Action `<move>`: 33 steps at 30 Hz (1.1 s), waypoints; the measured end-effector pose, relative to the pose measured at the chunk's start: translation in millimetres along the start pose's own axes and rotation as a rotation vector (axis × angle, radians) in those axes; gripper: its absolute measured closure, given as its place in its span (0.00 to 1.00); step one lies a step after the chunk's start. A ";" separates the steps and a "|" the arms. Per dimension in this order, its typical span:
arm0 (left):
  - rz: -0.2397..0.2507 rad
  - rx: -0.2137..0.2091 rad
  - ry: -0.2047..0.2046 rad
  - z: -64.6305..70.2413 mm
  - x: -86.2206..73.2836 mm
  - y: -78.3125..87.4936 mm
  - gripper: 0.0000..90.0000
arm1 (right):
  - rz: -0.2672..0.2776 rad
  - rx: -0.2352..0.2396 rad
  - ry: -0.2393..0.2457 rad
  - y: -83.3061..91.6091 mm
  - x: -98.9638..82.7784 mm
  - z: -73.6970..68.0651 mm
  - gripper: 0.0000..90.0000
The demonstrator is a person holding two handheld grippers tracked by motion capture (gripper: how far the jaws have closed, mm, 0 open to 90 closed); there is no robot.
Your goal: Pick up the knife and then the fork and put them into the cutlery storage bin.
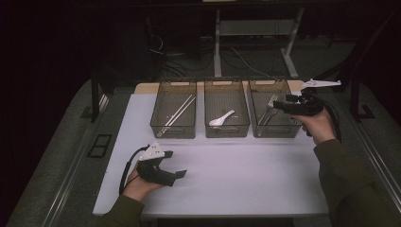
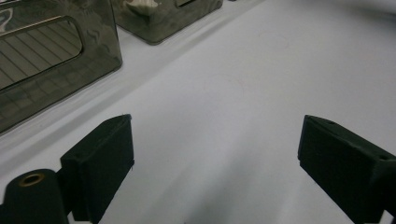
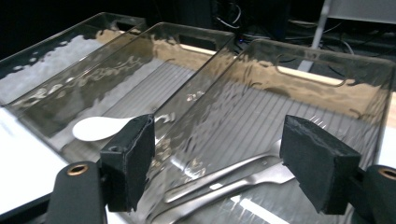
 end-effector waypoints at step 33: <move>0.048 -0.001 -0.003 -0.6 -5.1 10.5 0.00 | 0.014 0.172 0.120 44.3 -111.1 -88.3 0.17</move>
Point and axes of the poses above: each handheld gripper's, and its own axes: y roughly backward along the jaws, x roughly out of its top, z roughly to its right, the point moved 3 cm from there along -y, roughly forward along the jaws, and after that the axes turned 1 degree about -z, right-handed, at the moved point
